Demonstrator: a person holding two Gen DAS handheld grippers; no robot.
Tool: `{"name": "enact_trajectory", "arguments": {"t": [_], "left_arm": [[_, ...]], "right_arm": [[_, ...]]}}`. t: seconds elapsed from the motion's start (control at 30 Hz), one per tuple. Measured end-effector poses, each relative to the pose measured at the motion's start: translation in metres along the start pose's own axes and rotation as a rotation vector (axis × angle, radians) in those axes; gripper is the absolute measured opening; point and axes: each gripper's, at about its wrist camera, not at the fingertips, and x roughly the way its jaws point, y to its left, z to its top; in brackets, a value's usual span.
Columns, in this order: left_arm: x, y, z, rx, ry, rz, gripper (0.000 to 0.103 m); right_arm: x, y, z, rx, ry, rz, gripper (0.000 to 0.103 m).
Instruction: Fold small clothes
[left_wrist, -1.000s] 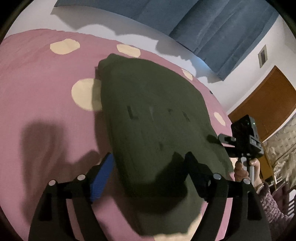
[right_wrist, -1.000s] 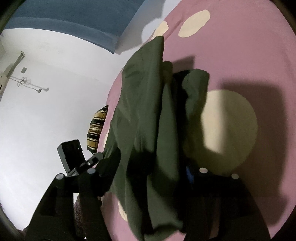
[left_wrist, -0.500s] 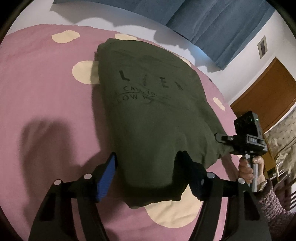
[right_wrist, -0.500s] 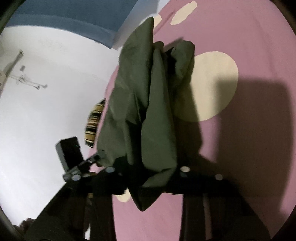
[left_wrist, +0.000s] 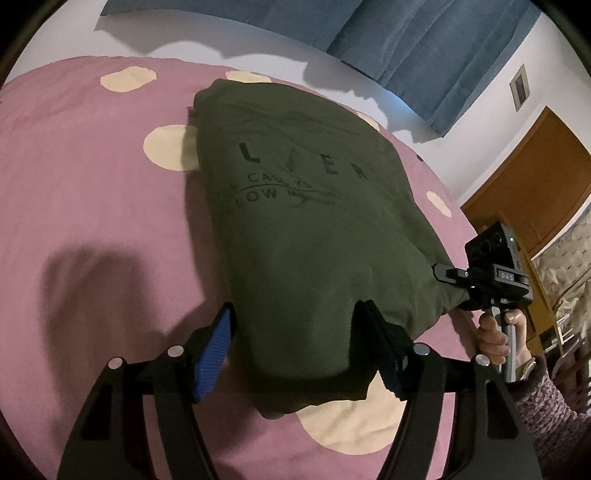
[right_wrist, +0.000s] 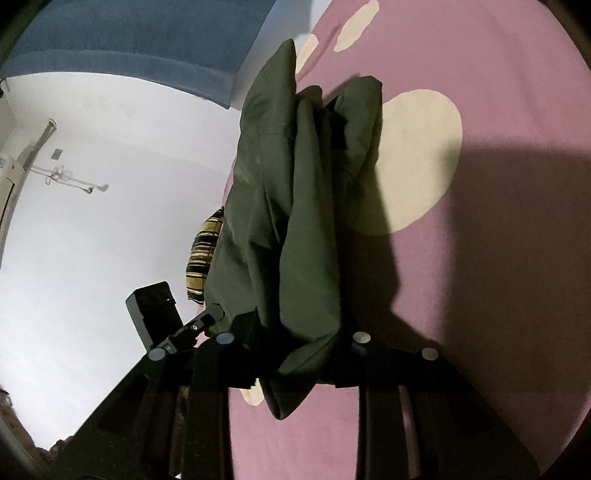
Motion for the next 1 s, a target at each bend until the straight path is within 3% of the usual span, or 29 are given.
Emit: {"name": "enact_trajectory", "arguments": {"t": [0.23,0.4,0.67,0.87,1.0], "left_arm": [[0.000,0.004,-0.002,-0.041,-0.009,0.003,0.081],[-0.001,0.007,-0.002,-0.077,-0.007,-0.002,0.083],[-0.010,-0.009,-0.008,-0.047,-0.052,0.106,0.084],[-0.028,-0.032,-0.023,0.003,-0.105,0.244,0.084],[-0.036,-0.051,-0.034,0.074,-0.140,0.346,0.084]], "right_arm": [[-0.012,-0.005,0.001,0.012,-0.015,0.035,0.031],[-0.026,-0.005,-0.003,0.009,-0.044,0.038,0.041],[-0.046,0.002,-0.023,0.017,-0.111,0.026,0.060],[-0.060,0.017,-0.043,-0.015,-0.156,-0.059,0.075],[-0.059,0.038,-0.062,-0.092,-0.165,-0.233,0.084]]}}
